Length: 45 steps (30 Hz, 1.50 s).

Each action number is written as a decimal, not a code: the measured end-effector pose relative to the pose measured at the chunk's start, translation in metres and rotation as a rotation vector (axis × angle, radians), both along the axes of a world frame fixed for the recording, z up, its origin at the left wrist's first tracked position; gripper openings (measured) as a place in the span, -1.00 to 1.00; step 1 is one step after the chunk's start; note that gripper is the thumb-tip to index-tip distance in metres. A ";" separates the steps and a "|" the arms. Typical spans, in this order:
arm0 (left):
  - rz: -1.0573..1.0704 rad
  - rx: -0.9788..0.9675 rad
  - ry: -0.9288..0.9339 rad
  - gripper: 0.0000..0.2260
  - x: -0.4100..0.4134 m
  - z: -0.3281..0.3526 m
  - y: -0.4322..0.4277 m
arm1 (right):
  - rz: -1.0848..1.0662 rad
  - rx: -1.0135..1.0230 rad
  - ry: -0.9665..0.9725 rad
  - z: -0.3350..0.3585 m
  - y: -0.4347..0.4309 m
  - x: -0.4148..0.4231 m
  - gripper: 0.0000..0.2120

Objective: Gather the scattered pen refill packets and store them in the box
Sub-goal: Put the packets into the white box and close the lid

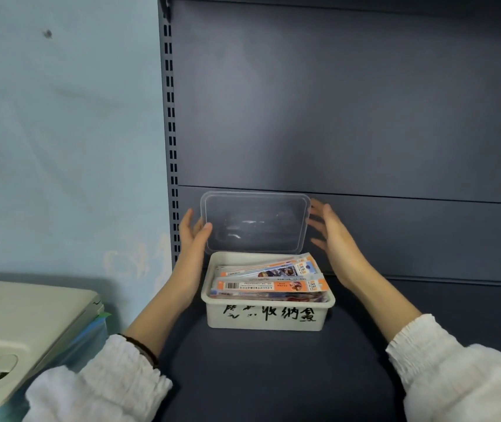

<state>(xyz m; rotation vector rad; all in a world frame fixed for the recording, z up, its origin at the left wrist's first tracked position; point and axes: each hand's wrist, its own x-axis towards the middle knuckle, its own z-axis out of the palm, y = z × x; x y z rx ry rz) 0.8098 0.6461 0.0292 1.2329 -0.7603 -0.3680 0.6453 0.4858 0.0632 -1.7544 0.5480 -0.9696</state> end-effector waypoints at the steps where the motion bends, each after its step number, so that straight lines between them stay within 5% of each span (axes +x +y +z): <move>1: 0.014 -0.022 -0.010 -0.52 0.002 -0.002 0.001 | -0.008 -0.024 -0.020 0.000 -0.001 -0.005 -0.55; 17: -0.047 0.219 -0.251 -0.82 -0.011 -0.025 0.010 | 0.029 -0.221 0.030 -0.042 0.016 -0.041 -0.66; 23: 0.069 0.279 -0.196 -0.68 -0.007 -0.028 0.005 | -0.102 -0.046 0.056 -0.043 0.002 -0.038 -0.67; 27: -0.061 0.245 0.051 -0.56 -0.010 -0.023 0.005 | 0.036 0.165 0.192 -0.054 0.001 -0.028 -0.54; 31: -0.104 0.275 0.104 -0.44 -0.009 -0.025 0.003 | 0.136 0.400 0.138 -0.048 0.006 -0.023 -0.60; 34: -0.123 0.250 0.136 -0.41 -0.008 -0.021 0.003 | 0.180 0.421 0.154 -0.041 0.001 -0.019 -0.41; 37: -0.122 0.242 0.159 -0.38 -0.005 -0.023 0.004 | 0.129 0.351 0.236 -0.041 0.003 -0.016 -0.47; 39: -0.066 0.259 0.147 -0.48 -0.004 -0.026 0.005 | 0.130 0.328 0.262 -0.046 0.003 -0.018 -0.48; 41: 0.024 0.258 0.106 -0.80 -0.007 -0.024 0.009 | 0.118 0.302 0.275 -0.050 0.000 -0.021 -0.45; 45: 0.167 0.254 0.091 -0.82 -0.001 -0.020 0.007 | 0.035 0.289 0.202 -0.055 -0.003 -0.020 -0.61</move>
